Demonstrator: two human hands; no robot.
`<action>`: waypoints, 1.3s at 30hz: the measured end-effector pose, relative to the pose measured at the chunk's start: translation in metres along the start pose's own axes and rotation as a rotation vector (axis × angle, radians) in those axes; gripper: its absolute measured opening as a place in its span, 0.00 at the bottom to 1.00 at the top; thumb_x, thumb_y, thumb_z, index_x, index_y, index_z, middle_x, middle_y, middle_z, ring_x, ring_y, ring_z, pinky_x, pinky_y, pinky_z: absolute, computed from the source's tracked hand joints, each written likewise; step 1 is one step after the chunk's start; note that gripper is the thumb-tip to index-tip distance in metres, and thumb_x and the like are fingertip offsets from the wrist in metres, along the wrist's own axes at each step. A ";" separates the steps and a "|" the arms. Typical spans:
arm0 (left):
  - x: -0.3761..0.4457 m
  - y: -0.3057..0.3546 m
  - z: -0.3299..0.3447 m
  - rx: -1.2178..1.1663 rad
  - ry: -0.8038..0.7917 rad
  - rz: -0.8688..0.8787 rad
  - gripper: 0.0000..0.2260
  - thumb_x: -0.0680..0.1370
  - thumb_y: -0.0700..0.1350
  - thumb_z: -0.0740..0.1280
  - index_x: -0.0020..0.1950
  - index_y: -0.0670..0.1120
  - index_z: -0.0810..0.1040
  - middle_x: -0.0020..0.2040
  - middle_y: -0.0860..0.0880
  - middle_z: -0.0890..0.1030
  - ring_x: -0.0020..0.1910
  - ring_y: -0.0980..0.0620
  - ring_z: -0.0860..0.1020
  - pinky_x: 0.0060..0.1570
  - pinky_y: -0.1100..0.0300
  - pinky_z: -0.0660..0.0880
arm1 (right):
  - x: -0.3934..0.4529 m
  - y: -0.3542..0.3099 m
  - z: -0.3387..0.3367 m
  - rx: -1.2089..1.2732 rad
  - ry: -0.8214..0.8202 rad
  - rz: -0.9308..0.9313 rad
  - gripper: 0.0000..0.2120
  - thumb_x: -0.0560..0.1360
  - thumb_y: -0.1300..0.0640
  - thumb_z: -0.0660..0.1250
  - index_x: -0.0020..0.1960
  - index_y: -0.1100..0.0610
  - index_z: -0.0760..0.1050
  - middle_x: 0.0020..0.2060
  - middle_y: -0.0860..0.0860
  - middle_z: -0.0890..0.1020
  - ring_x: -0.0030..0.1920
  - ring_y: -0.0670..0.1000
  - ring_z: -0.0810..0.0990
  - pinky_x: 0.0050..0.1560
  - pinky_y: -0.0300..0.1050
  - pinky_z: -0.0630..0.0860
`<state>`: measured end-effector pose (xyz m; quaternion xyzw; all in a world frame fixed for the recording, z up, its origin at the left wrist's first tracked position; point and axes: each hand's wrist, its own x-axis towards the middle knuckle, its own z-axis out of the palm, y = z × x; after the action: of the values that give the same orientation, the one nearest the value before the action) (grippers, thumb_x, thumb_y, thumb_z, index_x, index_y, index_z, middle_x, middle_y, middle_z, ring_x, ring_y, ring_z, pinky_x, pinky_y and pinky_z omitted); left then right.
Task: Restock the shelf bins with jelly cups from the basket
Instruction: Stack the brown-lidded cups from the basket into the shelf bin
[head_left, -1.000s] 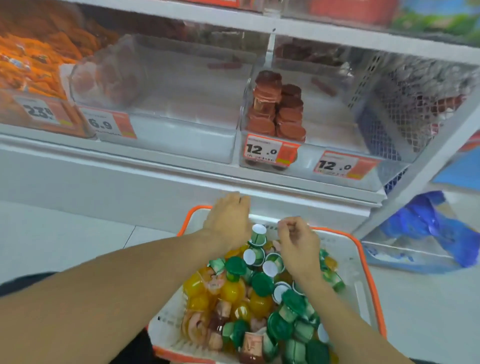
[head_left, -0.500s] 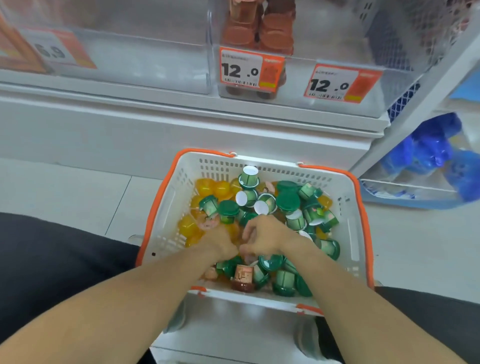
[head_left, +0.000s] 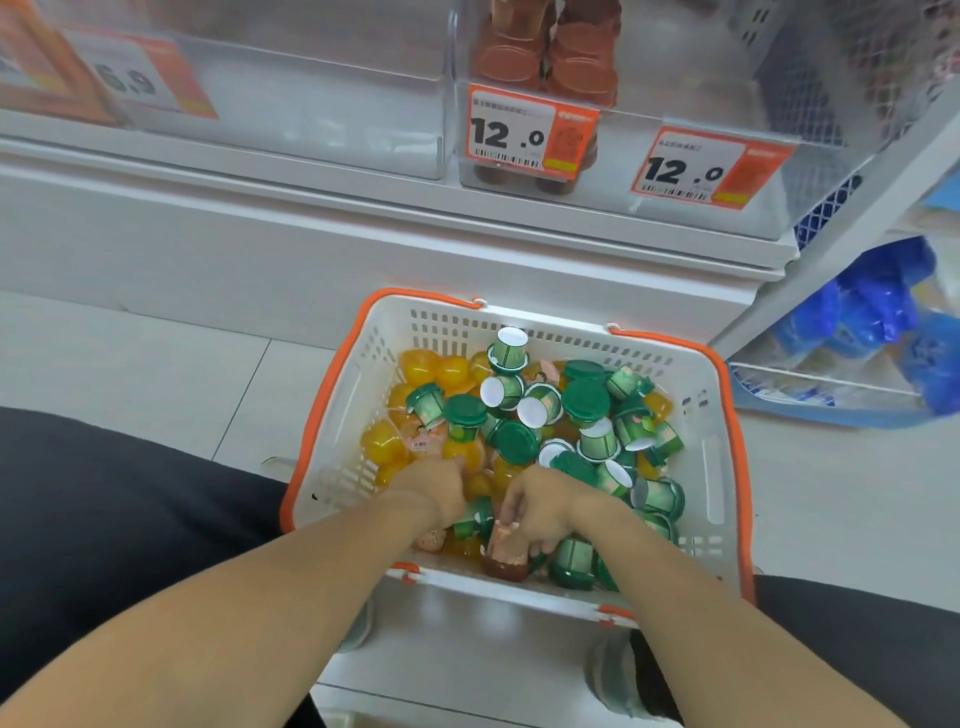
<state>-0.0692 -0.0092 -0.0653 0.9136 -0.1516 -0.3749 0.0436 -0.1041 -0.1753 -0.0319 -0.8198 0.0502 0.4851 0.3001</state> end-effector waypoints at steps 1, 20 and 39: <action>-0.002 -0.002 0.001 0.016 -0.013 0.000 0.21 0.80 0.43 0.61 0.74 0.49 0.66 0.77 0.39 0.58 0.64 0.40 0.75 0.60 0.49 0.74 | -0.001 0.002 -0.005 0.038 -0.003 -0.001 0.14 0.68 0.58 0.80 0.49 0.54 0.79 0.46 0.52 0.83 0.38 0.51 0.85 0.35 0.40 0.81; 0.013 -0.018 0.015 0.012 0.106 -0.010 0.18 0.78 0.40 0.68 0.66 0.42 0.71 0.73 0.42 0.68 0.63 0.43 0.77 0.60 0.51 0.75 | -0.031 -0.006 -0.078 1.285 -0.002 -0.408 0.22 0.74 0.56 0.69 0.66 0.64 0.76 0.56 0.61 0.75 0.42 0.57 0.81 0.36 0.42 0.77; -0.019 -0.019 -0.079 -0.804 -0.225 -0.014 0.03 0.81 0.38 0.65 0.52 0.45 0.73 0.47 0.47 0.80 0.48 0.50 0.80 0.50 0.56 0.80 | -0.078 -0.047 -0.117 1.378 -0.002 -0.544 0.25 0.80 0.41 0.60 0.63 0.61 0.75 0.53 0.60 0.80 0.34 0.51 0.75 0.33 0.40 0.71</action>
<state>-0.0220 0.0117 0.0001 0.7783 0.0093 -0.5018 0.3773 -0.0378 -0.2162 0.0943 -0.4287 0.1379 0.2530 0.8563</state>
